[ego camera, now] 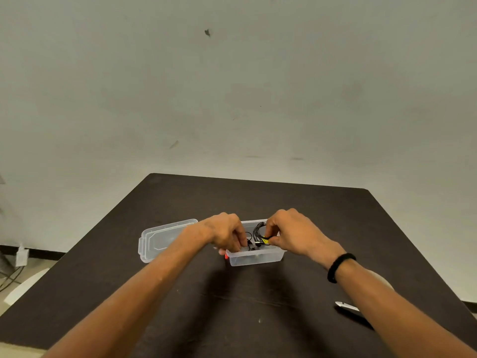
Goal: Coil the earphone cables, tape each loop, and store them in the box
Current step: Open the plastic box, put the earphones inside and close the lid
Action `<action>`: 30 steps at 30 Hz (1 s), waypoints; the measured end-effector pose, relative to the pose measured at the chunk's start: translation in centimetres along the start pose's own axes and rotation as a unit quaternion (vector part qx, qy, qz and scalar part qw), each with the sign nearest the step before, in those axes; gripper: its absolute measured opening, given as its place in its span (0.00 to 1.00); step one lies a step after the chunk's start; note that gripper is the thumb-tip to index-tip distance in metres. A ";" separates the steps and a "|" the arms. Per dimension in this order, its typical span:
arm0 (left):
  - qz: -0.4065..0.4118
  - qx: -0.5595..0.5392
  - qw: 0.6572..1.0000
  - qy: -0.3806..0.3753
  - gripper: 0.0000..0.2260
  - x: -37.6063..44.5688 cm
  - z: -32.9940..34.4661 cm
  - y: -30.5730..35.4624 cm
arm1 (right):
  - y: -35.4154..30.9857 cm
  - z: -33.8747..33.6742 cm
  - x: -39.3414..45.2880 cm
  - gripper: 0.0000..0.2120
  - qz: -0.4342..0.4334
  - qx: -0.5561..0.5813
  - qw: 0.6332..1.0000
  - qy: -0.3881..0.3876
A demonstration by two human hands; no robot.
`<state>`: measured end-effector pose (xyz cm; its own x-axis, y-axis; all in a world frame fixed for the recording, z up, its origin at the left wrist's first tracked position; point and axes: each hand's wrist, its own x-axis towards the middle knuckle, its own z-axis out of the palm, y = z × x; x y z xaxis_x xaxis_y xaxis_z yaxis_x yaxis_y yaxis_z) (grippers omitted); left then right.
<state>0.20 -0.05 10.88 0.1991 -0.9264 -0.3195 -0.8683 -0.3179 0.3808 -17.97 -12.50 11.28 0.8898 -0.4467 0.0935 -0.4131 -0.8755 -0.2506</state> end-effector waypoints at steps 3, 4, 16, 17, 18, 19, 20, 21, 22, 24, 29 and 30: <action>0.005 -0.010 1.000 0.002 0.11 -0.5 -0.4 0.4 | -0.1 0.2 1.0 0.05 0.005 -0.008 0.998 -0.055; 0.016 -0.024 0.999 0.024 0.10 -0.8 -0.6 0.4 | -0.2 0.2 1.3 0.05 0.001 -0.020 0.996 -0.082; -0.137 -0.001 0.963 0.230 0.34 -5.9 0.9 -9.2 | 0.2 1.0 2.9 0.09 -0.033 -0.032 0.999 -0.009; -0.155 0.022 0.970 0.186 0.41 -6.3 1.1 -9.8 | 0.3 1.6 2.8 0.10 -0.039 -0.047 0.998 -0.022; -0.171 0.035 0.973 0.149 0.46 -6.7 1.2 -10.4 | 0.4 2.2 2.8 0.10 -0.046 -0.061 0.996 -0.037; -0.180 0.038 0.975 0.123 0.49 -6.9 1.4 -11.0 | 0.3 2.7 2.7 0.10 -0.046 -0.078 0.994 -0.056; -0.184 0.031 0.976 0.109 0.51 -6.9 1.4 -11.5 | 0.3 3.1 2.6 0.10 -0.048 -0.094 0.992 -0.071; -0.186 0.022 0.977 0.101 0.52 -6.9 1.5 -12.1 | 0.2 3.2 2.5 0.10 -0.046 -0.108 0.989 -0.087; -0.186 0.011 0.977 0.101 0.52 -6.9 1.6 -12.7 | 0.1 3.4 2.4 0.12 -0.045 -0.113 0.988 -0.097; -0.181 -0.002 0.977 0.110 0.51 -6.9 1.6 -13.3 | -0.2 3.2 2.3 0.16 -0.038 -0.115 0.988 -0.091; -0.179 0.014 0.973 0.145 0.50 -7.1 1.5 -13.6 | -0.9 1.8 1.7 0.12 -0.024 -0.085 0.996 -0.006; -0.179 0.012 0.975 0.133 0.53 -7.2 1.4 -13.8 | -1.1 1.4 1.6 0.12 -0.026 -0.085 0.996 0.010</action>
<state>10.07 11.31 6.70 0.6000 -0.7769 -0.1908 -0.7305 -0.6293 0.2653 -15.82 -11.99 10.38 0.9072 -0.4028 0.1216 -0.3959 -0.9150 -0.0777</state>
